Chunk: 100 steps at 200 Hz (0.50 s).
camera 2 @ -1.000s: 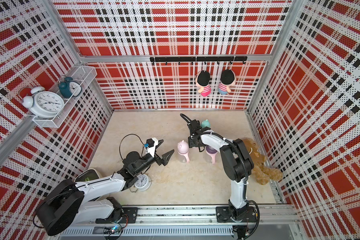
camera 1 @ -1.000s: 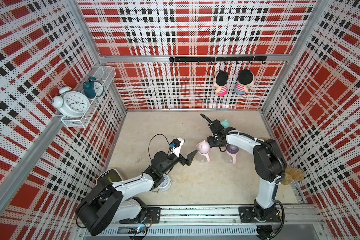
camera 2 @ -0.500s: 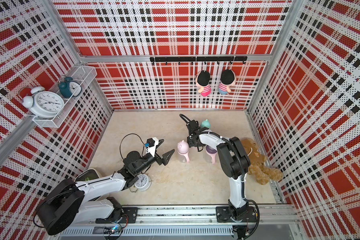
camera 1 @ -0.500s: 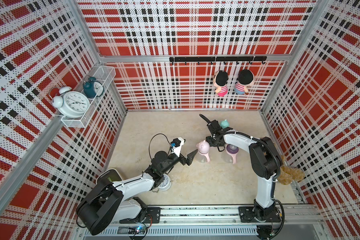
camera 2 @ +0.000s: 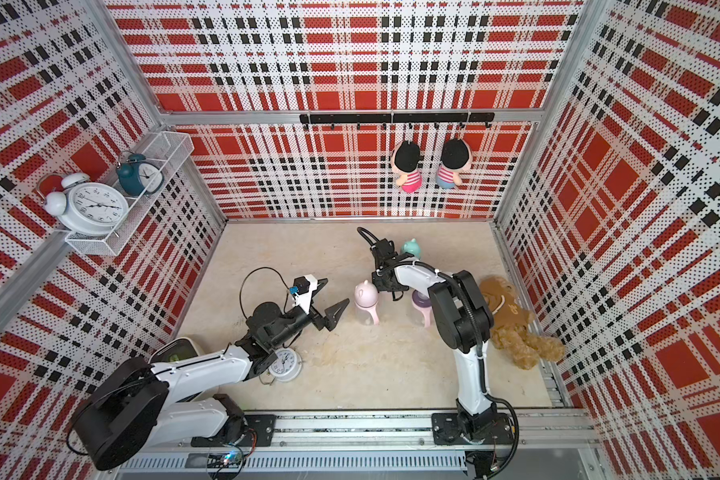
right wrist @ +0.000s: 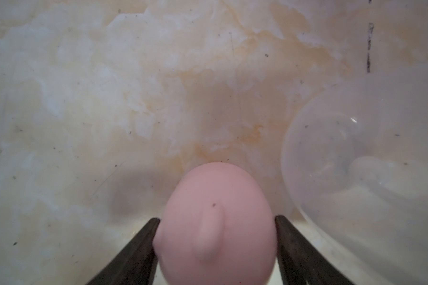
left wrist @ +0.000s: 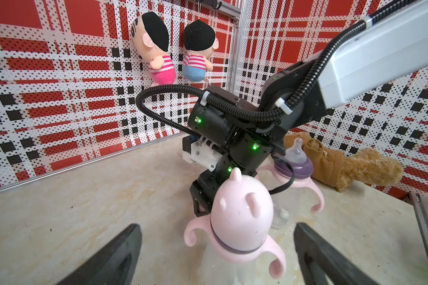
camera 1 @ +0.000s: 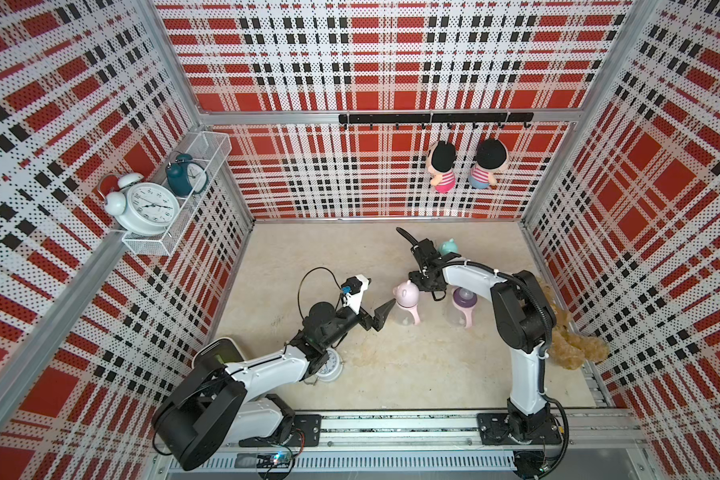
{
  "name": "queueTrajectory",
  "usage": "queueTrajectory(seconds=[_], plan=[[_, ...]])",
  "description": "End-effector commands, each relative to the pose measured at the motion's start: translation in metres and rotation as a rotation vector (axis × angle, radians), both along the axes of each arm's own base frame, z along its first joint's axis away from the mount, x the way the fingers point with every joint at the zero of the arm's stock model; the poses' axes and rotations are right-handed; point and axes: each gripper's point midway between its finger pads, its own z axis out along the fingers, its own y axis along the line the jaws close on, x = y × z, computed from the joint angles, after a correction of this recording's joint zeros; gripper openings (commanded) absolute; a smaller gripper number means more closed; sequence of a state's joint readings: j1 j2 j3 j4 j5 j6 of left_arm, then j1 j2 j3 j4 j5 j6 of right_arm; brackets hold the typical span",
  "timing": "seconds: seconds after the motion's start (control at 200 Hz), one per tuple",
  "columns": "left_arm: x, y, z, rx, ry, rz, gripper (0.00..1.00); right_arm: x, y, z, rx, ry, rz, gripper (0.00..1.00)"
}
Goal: Assemble the baby bottles
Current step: Pick up the lid from the center of the board.
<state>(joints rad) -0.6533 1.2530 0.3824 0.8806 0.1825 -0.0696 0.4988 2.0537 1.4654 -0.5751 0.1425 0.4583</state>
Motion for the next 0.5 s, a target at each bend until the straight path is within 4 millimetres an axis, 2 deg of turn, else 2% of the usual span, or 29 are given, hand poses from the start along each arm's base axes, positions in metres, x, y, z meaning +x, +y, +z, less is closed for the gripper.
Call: queueTrajectory(seconds=[0.0, 0.331, 0.496], plan=[[0.0, -0.004, 0.01, -0.001, -0.024, -0.01, 0.98, 0.007, -0.001, -0.001, -0.007, -0.009, -0.009, 0.75], [0.001, -0.004, 0.01, -0.001, -0.025, -0.009, 0.98, 0.009, -0.002, -0.01, -0.029, -0.002, -0.007, 0.75], [0.0, -0.003, 0.011, 0.001, -0.026, -0.006, 0.98, 0.01, -0.003, -0.013, -0.034, 0.004, -0.006, 0.71]])
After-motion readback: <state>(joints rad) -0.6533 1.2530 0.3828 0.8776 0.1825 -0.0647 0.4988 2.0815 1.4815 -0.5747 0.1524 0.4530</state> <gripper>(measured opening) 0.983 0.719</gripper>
